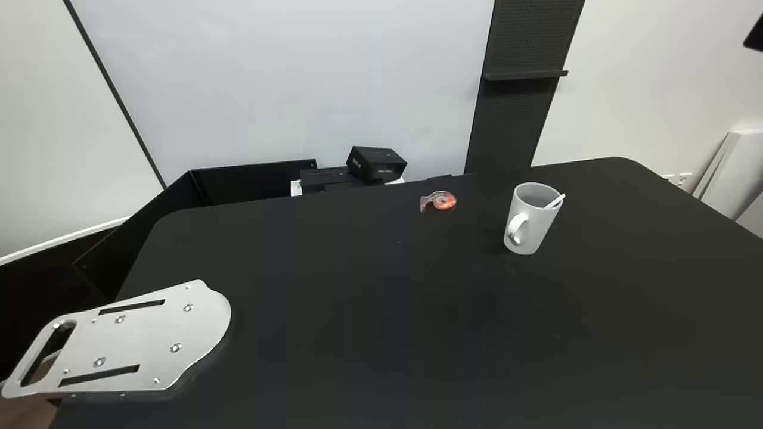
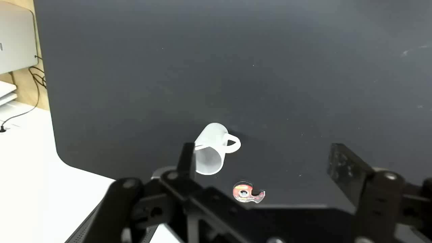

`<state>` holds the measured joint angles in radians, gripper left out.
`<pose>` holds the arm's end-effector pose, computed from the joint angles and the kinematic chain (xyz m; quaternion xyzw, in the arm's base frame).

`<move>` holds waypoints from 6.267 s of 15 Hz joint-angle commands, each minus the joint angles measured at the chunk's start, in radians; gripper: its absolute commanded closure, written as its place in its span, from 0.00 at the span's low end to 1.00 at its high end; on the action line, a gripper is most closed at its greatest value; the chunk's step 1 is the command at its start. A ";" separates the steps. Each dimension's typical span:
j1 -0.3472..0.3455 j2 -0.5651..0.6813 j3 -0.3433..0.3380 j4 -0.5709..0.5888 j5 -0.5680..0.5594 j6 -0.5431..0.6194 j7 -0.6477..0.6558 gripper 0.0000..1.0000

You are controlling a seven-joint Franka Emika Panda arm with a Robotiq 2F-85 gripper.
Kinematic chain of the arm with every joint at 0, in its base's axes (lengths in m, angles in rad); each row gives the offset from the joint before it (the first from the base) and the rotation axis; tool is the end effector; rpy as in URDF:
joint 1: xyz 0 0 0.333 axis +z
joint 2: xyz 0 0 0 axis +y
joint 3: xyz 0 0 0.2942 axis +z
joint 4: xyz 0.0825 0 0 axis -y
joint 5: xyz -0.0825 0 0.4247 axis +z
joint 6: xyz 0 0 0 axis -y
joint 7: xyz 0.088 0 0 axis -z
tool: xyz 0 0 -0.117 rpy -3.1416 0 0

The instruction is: Remove the spoon from the mug and put it on the table

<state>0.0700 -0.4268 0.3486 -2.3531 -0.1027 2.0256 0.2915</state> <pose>0.4425 0.1917 0.4459 0.9898 0.0720 0.0737 0.0986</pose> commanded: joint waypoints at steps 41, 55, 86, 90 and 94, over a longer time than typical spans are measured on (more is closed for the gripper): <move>-0.196 0.203 -0.282 0.025 0.145 0.420 0.512 0.00; -0.186 0.203 -0.316 -0.001 0.271 0.496 0.557 0.00; -0.166 0.655 -0.353 0.233 0.639 0.534 0.032 0.00; -0.165 0.712 -0.342 0.270 0.684 0.524 0.006 0.00; -0.164 0.765 -0.331 0.298 0.705 0.532 -0.008 0.00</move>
<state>-0.0944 0.2913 0.0113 -2.1065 0.5701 2.5704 0.3025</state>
